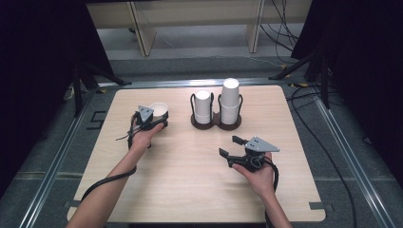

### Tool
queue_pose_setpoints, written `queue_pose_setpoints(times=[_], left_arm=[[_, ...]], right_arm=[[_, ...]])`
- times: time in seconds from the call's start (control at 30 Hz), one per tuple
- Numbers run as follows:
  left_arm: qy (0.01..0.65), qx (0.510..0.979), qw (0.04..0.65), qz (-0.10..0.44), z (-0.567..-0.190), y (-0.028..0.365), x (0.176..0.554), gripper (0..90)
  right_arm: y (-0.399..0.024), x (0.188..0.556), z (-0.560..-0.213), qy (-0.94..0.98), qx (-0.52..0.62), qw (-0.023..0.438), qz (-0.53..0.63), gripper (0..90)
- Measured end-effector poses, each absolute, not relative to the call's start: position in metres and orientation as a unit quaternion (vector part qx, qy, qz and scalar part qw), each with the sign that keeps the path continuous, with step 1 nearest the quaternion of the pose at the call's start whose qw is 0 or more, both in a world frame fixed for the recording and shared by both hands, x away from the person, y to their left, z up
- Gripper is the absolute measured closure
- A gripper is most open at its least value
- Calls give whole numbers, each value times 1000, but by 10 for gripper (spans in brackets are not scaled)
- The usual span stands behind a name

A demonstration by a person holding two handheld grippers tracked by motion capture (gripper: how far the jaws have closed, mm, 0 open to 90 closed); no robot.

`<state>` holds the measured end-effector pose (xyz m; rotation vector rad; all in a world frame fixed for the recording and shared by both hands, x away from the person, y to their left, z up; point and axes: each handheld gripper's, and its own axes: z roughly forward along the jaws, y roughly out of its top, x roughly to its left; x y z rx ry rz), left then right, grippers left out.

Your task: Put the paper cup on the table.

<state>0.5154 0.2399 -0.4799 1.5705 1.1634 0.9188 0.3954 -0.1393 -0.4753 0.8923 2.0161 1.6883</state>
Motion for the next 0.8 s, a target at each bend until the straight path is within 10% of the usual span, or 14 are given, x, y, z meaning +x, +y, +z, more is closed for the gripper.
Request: queue_pose_setpoints(times=[0.8], left_arm=[[479, 640, 472, 371, -484, 246, 513, 128]], right_arm=[[-140, 395, -477, 720, 318, 181, 589, 226]])
